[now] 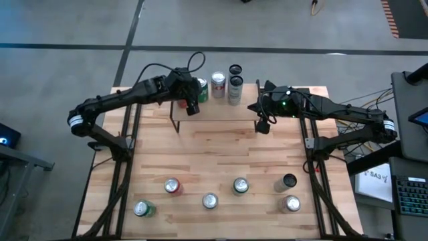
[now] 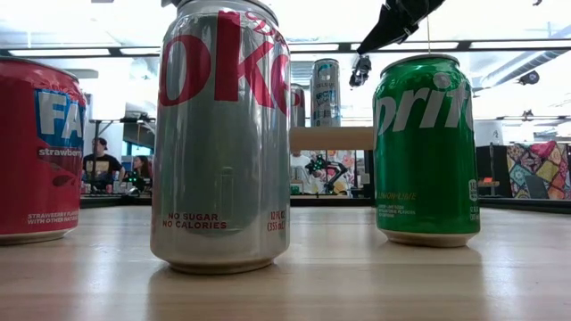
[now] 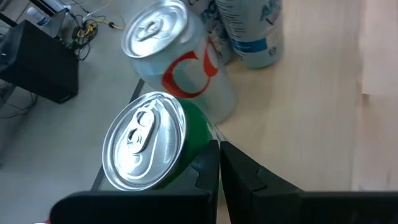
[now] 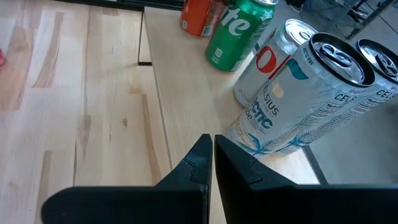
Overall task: Place canned beverage on shelf
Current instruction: Put the top green soda can on the shelf
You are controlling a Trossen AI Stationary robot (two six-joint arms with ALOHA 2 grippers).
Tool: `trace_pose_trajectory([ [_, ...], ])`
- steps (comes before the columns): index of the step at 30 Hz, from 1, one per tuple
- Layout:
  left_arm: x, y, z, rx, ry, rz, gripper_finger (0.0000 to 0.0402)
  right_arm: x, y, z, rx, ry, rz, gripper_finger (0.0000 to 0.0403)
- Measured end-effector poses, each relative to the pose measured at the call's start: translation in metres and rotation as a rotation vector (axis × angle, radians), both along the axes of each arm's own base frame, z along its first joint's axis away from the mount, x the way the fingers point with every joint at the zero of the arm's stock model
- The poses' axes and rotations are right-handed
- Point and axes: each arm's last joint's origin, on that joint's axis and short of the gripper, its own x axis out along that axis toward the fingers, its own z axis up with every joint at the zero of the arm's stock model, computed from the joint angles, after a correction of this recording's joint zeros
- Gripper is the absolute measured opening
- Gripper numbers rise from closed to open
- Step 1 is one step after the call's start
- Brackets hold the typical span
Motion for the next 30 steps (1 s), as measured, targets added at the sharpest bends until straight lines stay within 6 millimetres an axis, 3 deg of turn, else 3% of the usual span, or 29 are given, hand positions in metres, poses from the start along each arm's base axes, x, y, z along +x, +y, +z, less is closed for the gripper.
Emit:
trace_pose_trajectory([
  [17,-0.005,0.002,0.005,0.012,-0.016,0.010,0.0000,0.000,0.000,0.000,0.001,0.004,0.000,0.0009],
  [30,0.002,0.014,-0.007,0.063,0.037,0.092,0.0000,0.000,0.000,0.000,0.001,0.003,0.000,0.0009],
])
